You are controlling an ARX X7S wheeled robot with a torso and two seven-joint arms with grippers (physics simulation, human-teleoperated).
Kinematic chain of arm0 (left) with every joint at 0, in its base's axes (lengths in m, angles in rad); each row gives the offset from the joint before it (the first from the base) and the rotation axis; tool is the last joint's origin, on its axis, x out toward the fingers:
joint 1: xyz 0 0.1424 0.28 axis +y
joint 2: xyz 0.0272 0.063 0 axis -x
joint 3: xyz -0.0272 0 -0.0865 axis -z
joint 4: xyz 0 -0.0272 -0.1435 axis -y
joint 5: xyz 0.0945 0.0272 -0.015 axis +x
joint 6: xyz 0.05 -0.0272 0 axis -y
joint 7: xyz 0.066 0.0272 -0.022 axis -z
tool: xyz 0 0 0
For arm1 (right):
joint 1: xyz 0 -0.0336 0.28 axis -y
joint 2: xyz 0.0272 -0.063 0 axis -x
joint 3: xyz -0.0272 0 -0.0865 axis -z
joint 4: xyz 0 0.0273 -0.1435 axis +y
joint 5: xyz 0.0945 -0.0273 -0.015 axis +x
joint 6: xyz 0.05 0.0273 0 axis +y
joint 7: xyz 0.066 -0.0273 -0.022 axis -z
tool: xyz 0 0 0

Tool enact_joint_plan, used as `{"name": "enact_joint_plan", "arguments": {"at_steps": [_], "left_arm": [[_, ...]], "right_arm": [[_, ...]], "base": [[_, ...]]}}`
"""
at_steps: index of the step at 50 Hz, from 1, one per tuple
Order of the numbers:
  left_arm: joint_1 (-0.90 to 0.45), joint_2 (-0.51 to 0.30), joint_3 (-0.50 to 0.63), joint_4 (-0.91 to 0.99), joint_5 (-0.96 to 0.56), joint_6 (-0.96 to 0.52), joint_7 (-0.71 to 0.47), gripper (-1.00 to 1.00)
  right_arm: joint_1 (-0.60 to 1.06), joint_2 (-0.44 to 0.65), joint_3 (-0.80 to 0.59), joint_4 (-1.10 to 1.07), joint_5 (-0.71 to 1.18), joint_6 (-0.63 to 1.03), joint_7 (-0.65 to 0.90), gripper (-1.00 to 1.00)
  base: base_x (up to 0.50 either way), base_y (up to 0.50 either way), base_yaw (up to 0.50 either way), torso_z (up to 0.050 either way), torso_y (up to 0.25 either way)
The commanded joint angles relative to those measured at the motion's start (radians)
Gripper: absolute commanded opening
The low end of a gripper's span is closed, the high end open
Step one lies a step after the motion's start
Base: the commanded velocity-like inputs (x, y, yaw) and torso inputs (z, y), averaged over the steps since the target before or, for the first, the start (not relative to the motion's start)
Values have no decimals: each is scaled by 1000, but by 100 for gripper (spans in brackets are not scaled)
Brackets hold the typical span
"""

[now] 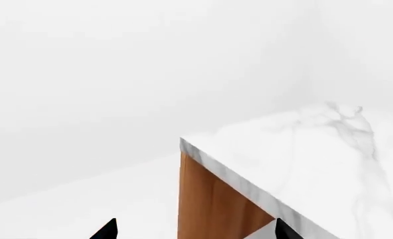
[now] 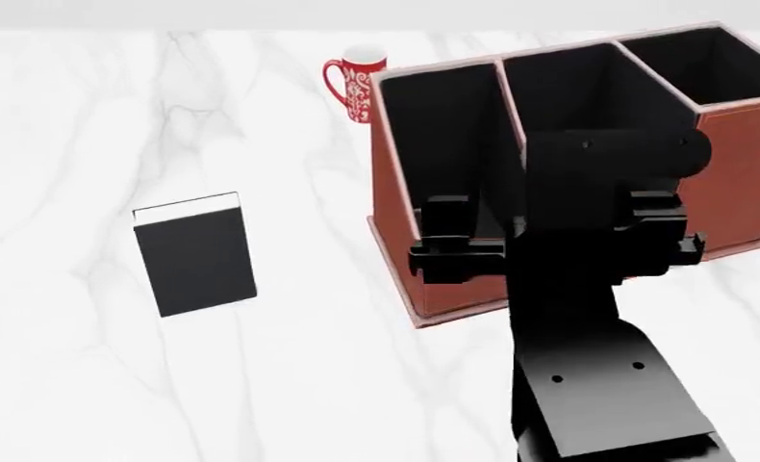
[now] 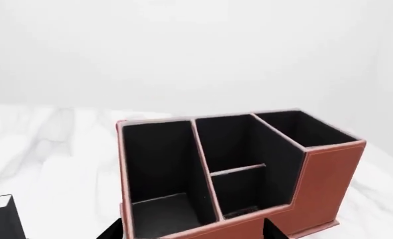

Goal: Pick up the book and place it in the right compartment of the caddy.

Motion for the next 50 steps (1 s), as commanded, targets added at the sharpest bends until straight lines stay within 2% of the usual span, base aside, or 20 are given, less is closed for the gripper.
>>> {"name": "enact_joint_plan", "arguments": {"at_steps": [1,13,50], "left_arm": [[45,15,-56,1,-28,33,8,100],[42,19,-45,-21,-23,49,17,100],[66,21,-54,-1,-29,57,12,100]], "right_arm": [[106,-3,2,-23,21,113,16,100],[147,-10,37,-53,67,198,7,100],[167,-11,1,-81,86,220,38,100]], "base": [[500,0,0,0,0],[500,0,0,0,0],[500,0,0,0,1]]}}
